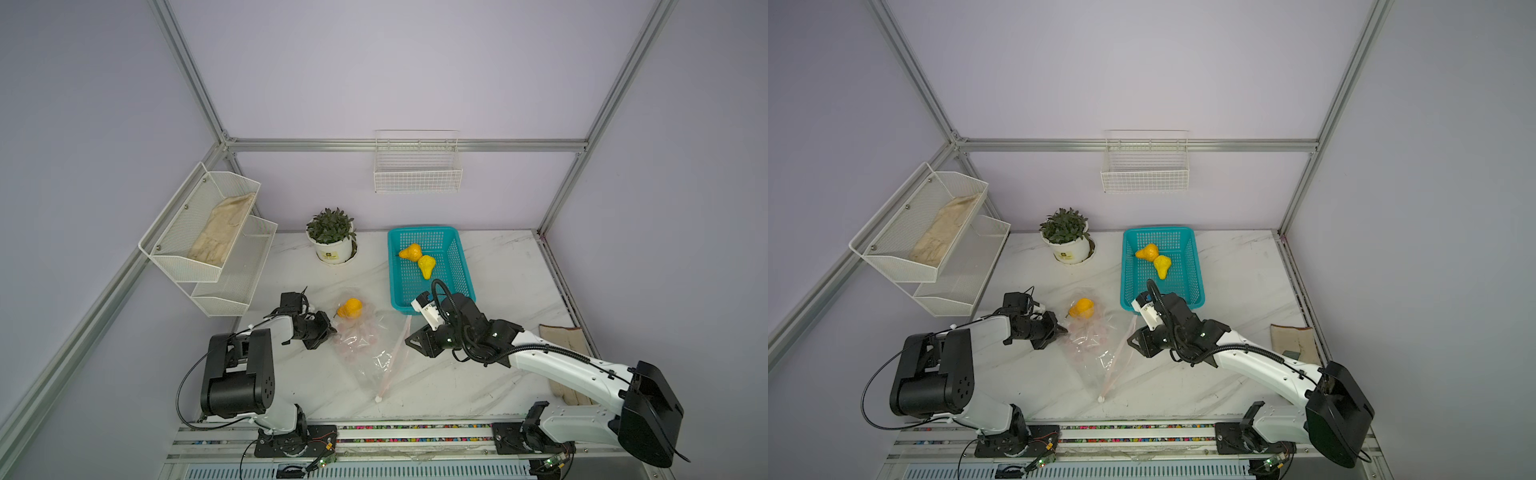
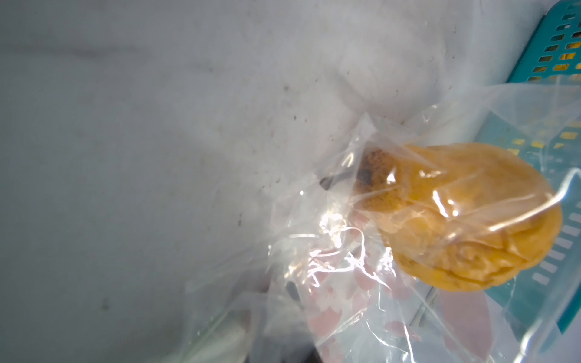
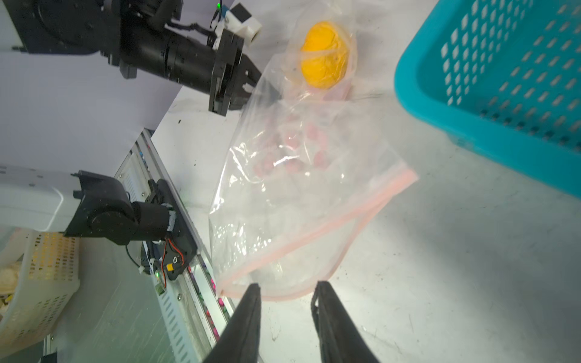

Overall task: Open the zip-top bag and take out the pear
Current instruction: Adjust the zipper food storage bag at the center of the board.

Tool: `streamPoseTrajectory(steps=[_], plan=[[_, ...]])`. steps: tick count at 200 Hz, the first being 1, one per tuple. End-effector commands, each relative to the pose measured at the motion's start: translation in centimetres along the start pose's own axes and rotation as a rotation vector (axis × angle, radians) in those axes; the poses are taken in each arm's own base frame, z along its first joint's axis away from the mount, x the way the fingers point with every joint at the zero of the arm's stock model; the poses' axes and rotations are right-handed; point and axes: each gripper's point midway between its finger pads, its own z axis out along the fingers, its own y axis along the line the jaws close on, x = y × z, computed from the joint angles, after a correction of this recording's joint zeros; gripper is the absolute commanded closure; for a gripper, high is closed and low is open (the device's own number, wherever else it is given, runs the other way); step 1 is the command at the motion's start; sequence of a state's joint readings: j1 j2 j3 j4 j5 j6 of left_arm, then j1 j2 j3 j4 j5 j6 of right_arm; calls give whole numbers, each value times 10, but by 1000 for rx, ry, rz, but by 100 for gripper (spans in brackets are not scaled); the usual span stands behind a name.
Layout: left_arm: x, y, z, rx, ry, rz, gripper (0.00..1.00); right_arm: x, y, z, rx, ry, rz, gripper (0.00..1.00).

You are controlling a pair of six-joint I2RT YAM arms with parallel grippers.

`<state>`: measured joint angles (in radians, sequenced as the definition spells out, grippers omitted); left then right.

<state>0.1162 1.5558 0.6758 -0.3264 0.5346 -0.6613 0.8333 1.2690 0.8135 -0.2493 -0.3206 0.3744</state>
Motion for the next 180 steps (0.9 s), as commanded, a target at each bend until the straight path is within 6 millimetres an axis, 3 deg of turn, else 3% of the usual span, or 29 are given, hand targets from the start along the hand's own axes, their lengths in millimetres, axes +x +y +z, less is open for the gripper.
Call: streamPoseTrajectory(steps=[1,42,90,127,180], plan=[[16,32,9,-118,41,-36,100,3,6,9,-17,-28,28,69],[15,30,9,-113,44,-35,100,13,11,42,-18,5,30,76],[24,23,11,-95,67,-23,100,3,25,80,-35,-20,13,77],[47,12,14,-77,111,0,100,0,14,125,33,-97,70,77],[89,11,14,-84,158,17,100,-13,4,160,69,-250,17,78]])
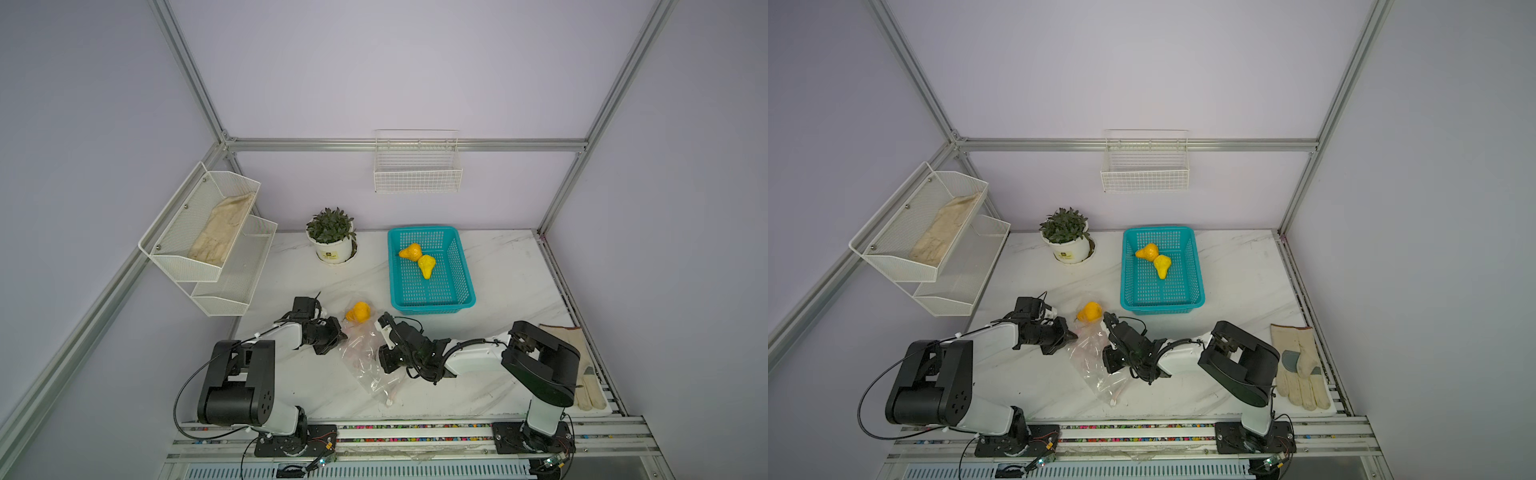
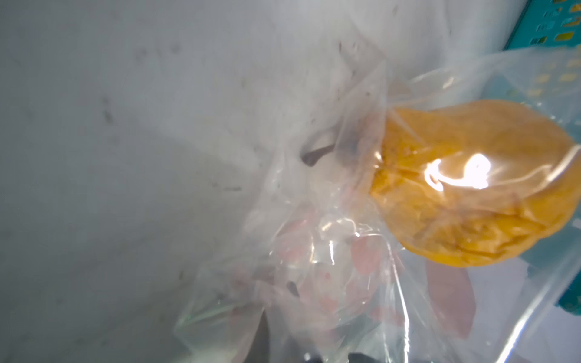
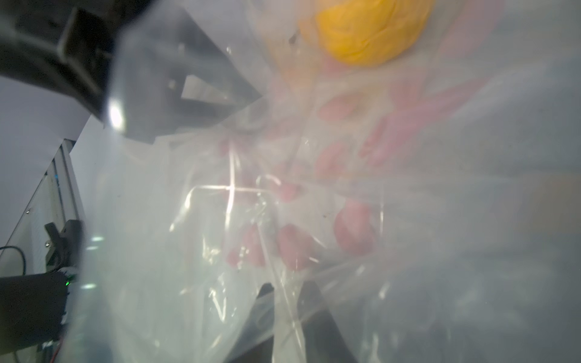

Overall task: Open the zip-top bag and take out the pear
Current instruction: Adjust the zipper food storage bag at the center of the board.

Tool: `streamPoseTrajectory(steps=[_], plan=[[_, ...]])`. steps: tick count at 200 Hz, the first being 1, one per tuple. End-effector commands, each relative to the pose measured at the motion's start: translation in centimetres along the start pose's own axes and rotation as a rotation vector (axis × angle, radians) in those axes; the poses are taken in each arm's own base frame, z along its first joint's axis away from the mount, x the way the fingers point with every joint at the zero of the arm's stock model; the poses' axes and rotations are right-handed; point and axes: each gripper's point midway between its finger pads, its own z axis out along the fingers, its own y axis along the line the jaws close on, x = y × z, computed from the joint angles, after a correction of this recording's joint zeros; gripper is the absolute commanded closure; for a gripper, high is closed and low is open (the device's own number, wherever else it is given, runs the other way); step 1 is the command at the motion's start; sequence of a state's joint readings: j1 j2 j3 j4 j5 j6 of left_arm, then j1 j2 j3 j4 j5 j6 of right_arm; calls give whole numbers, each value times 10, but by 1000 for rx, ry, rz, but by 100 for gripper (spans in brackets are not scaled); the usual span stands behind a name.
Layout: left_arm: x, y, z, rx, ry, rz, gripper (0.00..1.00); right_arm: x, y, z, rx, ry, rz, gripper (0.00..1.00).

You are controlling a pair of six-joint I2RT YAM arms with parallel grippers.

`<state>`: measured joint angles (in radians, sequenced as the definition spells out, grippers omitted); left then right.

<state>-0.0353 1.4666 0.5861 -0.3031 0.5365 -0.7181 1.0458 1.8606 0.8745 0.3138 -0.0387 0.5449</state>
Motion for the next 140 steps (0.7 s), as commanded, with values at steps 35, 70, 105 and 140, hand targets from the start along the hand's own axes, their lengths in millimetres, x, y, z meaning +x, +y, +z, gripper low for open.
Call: streamPoseTrajectory(steps=[35,70,105,140], plan=[[57,15,-2,-76,82,-44,100,-50,-10,0,113,-274,25,78],[36,-12,-44,-78,-57,19,73,-40,-24,-7,160,-269,28,79],[11,-40,-92,-124,-154,113,53,-32,-29,-14,149,-290,37,78],[-17,-48,-127,-188,-248,176,46,-38,-28,-21,143,-326,35,79]])
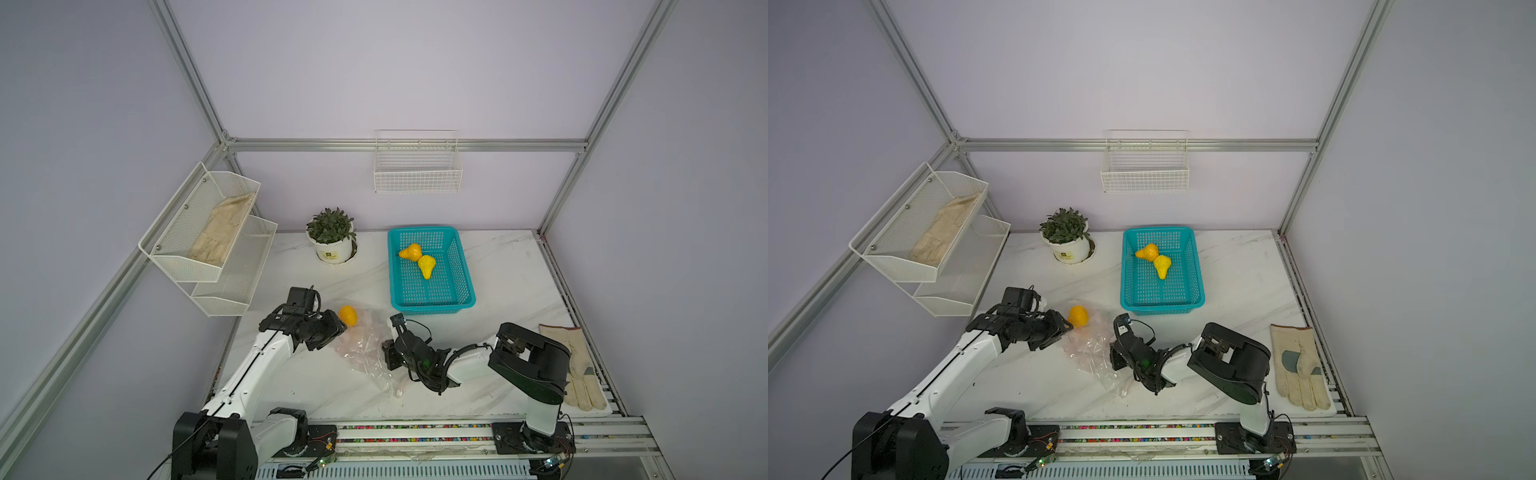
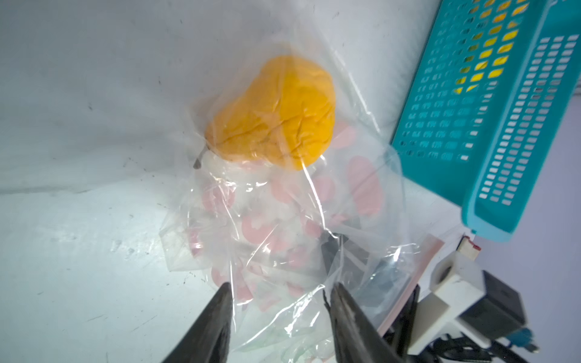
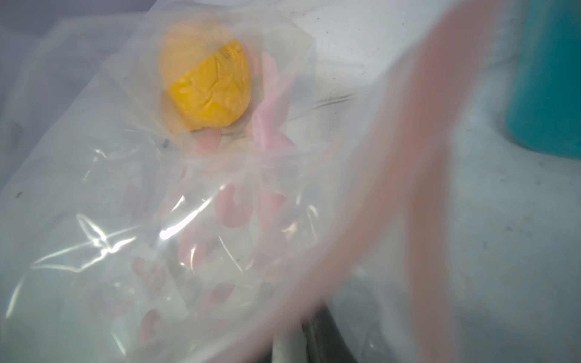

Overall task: Open the zip-top bag and take out the pear
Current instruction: Adjust the zipper food storage bag at the center of the board.

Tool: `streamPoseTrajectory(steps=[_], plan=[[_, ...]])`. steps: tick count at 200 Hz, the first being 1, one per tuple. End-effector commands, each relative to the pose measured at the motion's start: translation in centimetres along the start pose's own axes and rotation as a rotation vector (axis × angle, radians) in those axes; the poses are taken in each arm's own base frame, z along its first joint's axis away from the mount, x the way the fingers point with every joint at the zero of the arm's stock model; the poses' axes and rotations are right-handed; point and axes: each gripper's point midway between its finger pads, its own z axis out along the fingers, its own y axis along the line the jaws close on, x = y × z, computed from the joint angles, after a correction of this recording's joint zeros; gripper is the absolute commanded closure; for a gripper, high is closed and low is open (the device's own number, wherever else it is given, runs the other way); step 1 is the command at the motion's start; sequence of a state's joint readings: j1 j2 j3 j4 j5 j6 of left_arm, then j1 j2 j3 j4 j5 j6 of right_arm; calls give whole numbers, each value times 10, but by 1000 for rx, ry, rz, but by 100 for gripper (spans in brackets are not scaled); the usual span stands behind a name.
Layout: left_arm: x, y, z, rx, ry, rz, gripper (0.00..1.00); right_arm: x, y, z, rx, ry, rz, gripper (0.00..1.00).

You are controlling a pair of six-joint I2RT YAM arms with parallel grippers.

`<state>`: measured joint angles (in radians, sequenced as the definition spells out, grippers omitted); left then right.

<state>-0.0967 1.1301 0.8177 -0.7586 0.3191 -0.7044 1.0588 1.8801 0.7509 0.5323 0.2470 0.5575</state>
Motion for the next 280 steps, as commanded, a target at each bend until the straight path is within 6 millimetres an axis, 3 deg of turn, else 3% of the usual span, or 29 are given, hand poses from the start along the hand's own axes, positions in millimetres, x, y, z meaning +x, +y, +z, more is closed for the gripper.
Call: streamPoseTrajectory(steps=[1,20,36,78,110,148,165,176,215,257,280], plan=[[-22,6,-28,-89,-70,70,46,-30,14,-10,-41,-106,37,78],[-44,12,-29,-132,-118,91,41,-33,31,-9,-137,-112,41,77],[-63,14,-18,-157,-119,114,39,-36,48,-10,-256,-134,51,76],[-89,26,55,-202,82,141,39,-31,57,0,-327,-111,74,74],[-99,30,84,-208,139,148,40,-23,50,13,-267,-60,73,75],[-88,34,93,-194,177,126,45,-30,63,14,-296,-29,103,78],[-81,37,96,-193,199,121,47,-35,58,7,-247,1,156,64],[-79,37,95,-190,201,121,47,-38,58,0,-227,26,186,63],[-75,38,96,-191,204,116,48,-48,74,-12,-231,126,311,76],[-69,34,97,-178,218,123,48,-43,88,12,-268,185,379,81],[-63,33,95,-169,228,123,49,-41,84,26,-250,181,409,84]])
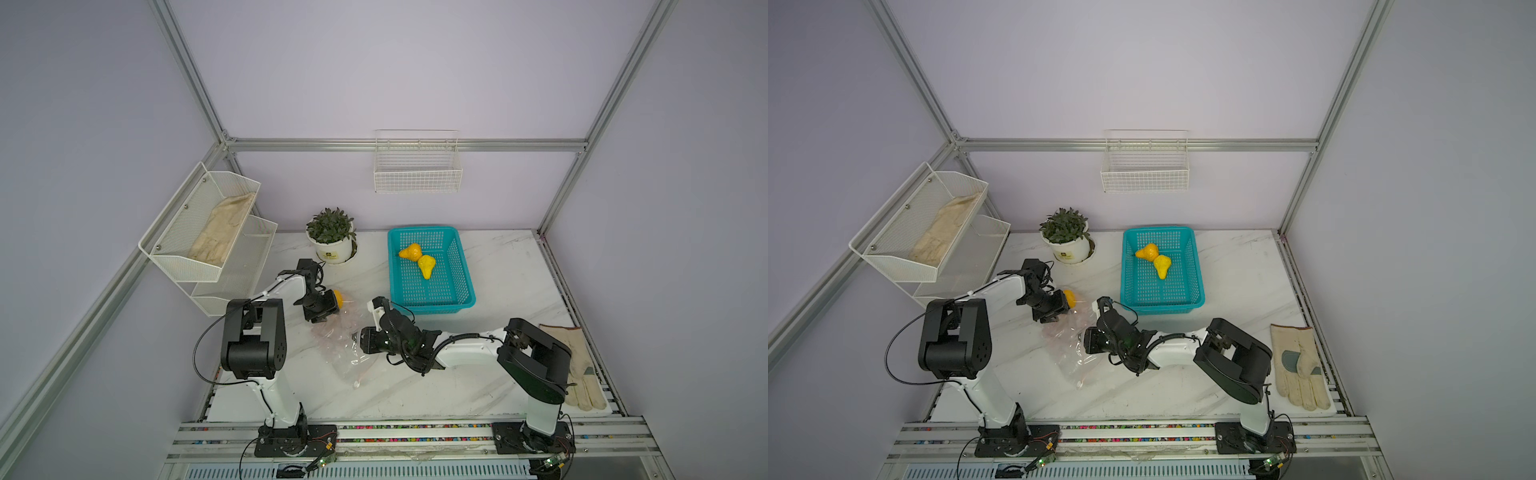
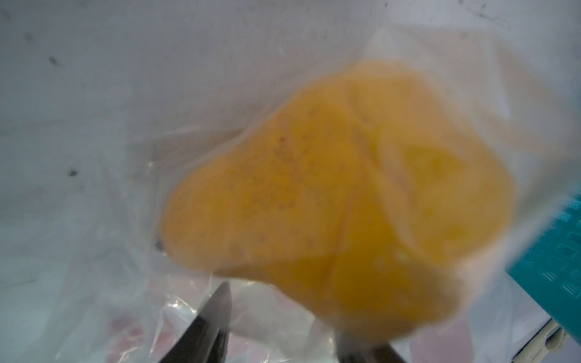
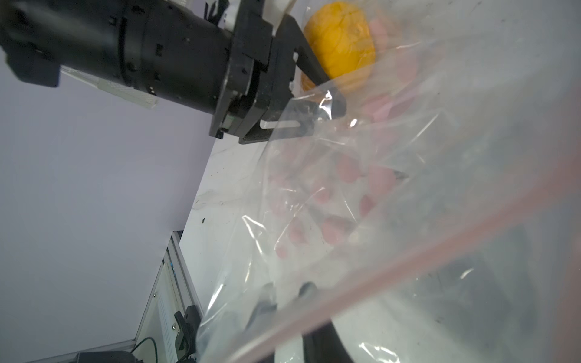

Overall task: Open the zip-top bag and take out the pear
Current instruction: Adjust the zipper food storage bag at the center of the board.

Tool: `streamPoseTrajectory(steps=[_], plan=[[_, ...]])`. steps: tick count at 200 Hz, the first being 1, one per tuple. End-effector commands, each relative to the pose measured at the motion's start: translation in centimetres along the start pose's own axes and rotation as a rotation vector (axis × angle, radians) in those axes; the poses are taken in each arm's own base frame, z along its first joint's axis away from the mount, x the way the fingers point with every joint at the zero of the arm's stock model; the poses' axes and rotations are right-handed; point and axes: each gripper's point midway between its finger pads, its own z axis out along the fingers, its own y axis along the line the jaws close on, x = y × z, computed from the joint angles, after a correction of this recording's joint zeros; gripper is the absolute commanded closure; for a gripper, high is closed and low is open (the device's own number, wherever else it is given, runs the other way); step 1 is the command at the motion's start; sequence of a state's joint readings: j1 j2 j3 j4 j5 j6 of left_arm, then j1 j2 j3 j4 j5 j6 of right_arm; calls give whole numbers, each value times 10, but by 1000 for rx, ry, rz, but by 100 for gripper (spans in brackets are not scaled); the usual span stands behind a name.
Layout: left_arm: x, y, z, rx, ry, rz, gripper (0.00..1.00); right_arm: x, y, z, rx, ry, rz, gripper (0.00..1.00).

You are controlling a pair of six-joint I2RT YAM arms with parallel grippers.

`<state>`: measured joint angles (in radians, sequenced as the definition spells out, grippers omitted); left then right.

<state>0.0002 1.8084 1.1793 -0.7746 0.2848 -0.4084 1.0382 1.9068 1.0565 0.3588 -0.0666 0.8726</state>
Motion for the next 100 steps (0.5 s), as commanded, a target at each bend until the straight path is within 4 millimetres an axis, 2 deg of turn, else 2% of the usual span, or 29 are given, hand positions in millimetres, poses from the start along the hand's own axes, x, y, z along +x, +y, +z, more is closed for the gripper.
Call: streamPoseTrajectory(steps=[1,39,63,83,100], plan=[[9,-7,-3,30,3,21,49,7,-17,14,41,36,87,84],[28,-17,5,53,42,36,52,7,-41,39,72,-30,131,83],[41,-33,5,125,72,49,57,-5,-48,48,37,-150,71,79],[49,-51,-9,222,78,67,59,-8,-52,47,7,-216,-14,77],[45,-63,-37,288,26,87,55,-7,-56,35,9,-234,-46,77]])
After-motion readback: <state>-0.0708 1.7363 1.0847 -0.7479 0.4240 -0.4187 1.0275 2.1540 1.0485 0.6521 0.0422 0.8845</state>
